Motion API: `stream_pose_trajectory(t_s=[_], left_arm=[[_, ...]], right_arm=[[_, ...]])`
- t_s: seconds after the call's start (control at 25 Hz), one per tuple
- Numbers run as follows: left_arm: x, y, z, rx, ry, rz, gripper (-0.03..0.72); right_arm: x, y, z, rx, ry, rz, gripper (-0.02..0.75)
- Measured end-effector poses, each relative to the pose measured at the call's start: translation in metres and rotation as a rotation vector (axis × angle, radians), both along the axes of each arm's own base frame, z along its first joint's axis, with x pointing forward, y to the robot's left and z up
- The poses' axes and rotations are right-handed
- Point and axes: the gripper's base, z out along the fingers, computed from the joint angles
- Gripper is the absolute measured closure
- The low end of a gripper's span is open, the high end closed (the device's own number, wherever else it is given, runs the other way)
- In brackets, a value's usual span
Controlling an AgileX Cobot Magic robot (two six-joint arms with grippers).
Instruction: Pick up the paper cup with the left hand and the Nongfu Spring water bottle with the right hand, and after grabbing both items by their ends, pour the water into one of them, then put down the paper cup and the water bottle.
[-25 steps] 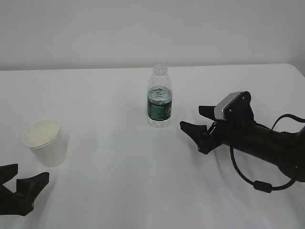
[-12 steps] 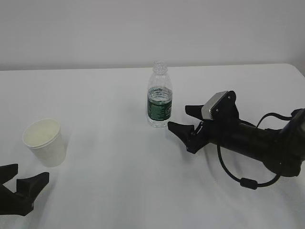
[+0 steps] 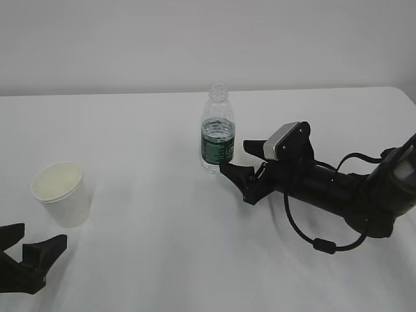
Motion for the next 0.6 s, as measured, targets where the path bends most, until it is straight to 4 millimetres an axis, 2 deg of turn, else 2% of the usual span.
stream_pose_trajectory(t_s=[0.32,0.6], left_arm=[[0.0,0.0,0.0,0.0,0.0,0.0,0.101],[0.0,0.0,0.0,0.0,0.0,0.0,0.101]], right_arm=[[0.009,0.001,0.004,0.022,0.003,-0.019,0.115],[0.015,0.004,-0.005,0.026,0.024,-0.022,0.127]])
